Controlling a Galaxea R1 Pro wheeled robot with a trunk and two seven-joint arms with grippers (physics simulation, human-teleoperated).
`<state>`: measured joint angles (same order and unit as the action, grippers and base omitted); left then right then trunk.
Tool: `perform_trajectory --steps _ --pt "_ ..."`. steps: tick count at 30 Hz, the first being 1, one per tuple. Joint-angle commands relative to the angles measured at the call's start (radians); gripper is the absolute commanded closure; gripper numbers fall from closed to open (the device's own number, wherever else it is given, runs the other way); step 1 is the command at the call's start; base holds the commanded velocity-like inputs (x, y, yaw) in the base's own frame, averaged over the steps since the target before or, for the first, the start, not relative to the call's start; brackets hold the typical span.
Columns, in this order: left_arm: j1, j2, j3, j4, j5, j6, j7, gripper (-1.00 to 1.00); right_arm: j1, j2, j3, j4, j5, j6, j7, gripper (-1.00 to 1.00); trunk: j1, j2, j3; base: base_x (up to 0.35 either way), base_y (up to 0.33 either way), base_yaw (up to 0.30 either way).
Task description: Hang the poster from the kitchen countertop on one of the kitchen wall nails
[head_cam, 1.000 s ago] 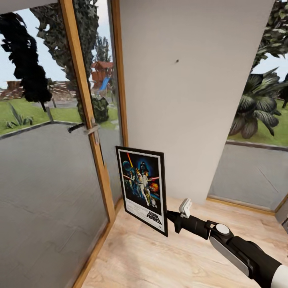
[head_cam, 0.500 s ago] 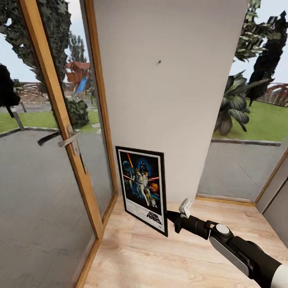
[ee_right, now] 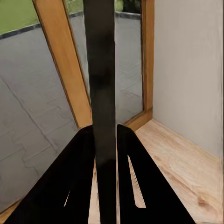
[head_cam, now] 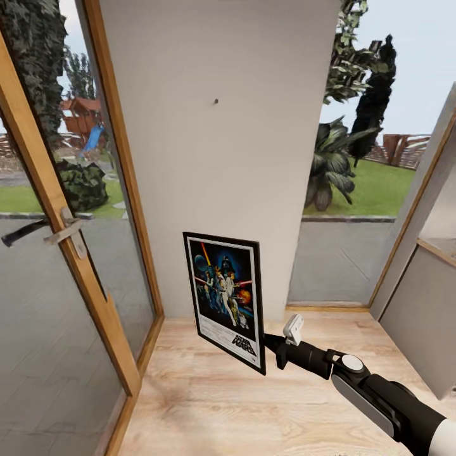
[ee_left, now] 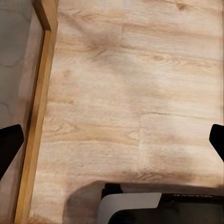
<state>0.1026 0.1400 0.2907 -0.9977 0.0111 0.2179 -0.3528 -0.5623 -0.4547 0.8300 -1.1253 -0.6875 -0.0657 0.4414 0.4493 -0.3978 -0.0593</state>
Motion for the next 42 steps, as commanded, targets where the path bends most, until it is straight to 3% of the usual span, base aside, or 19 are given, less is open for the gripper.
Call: perform_trajectory --steps 1,10,42 --pt "0.000 0.000 0.003 -0.002 0.001 0.008 -0.005 -1.00 -0.002 -0.001 0.004 0.001 -0.010 -0.003 0.003 1.00 0.001 -0.002 -0.001 0.008 0.000 -0.270" --pt "0.000 0.001 0.005 -0.002 0.001 0.008 -0.003 -1.00 -0.002 -0.001 0.004 0.001 -0.010 -0.003 0.003 1.00 0.001 -0.002 0.002 0.173 0.000 -0.094" --pt "0.000 0.001 0.019 -0.002 0.001 0.008 -0.003 -1.00 -0.002 -0.001 0.004 -0.001 -0.010 -0.003 0.003 1.00 0.001 -0.002 0.002 0.331 0.000 -0.001"
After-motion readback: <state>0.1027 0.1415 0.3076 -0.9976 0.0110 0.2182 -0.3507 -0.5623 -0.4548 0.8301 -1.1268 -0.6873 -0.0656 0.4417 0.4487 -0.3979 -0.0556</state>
